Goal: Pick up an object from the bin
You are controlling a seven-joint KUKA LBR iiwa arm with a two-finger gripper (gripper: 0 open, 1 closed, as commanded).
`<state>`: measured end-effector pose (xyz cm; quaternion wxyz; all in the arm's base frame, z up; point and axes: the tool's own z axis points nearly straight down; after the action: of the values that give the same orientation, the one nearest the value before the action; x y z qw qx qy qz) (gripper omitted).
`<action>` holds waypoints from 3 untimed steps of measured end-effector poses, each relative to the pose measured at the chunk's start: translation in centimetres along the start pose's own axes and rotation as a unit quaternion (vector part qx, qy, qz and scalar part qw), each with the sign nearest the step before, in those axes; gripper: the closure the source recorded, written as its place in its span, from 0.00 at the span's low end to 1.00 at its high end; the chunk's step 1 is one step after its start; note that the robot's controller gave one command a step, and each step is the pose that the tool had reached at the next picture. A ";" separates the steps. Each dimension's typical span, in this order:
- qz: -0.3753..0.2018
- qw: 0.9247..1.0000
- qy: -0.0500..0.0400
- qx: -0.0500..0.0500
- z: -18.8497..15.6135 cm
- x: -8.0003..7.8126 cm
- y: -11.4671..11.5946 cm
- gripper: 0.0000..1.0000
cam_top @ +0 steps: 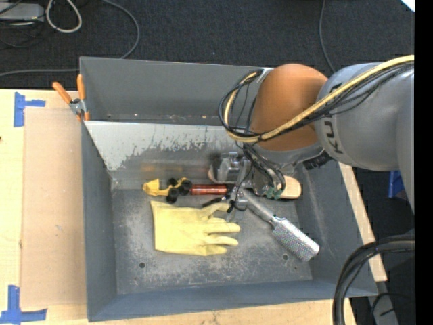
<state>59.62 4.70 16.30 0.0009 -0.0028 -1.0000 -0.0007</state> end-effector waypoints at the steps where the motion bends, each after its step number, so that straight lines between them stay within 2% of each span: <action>1: 0.000 1.000 0.000 0.000 0.0 0.0 0.0 0.00; 2: 0.002 1.000 0.001 -0.001 1.4 0.6 -0.6 0.00; 3: -0.011 1.000 0.000 0.000 1.3 0.3 -0.1 0.00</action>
Offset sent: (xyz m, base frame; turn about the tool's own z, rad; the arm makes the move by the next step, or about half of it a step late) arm -0.0054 -0.0066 -0.0129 0.0031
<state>59.29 4.56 15.00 0.0006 0.0085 -1.0000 -0.0010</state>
